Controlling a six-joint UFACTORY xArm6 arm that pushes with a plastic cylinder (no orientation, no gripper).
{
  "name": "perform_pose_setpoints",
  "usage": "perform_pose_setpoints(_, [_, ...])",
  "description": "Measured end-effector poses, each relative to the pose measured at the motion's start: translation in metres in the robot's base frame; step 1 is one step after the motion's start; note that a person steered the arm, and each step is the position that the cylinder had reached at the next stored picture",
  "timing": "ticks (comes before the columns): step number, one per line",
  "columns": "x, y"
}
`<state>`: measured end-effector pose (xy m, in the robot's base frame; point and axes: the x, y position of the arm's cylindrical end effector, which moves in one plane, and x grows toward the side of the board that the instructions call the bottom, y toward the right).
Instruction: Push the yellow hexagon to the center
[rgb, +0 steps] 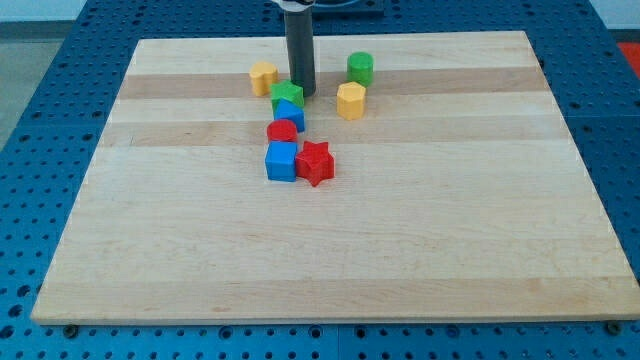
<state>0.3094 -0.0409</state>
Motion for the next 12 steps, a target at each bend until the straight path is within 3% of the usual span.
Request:
perform_pose_setpoints(4, [-0.014,0.041])
perform_pose_setpoints(12, [0.038,0.088])
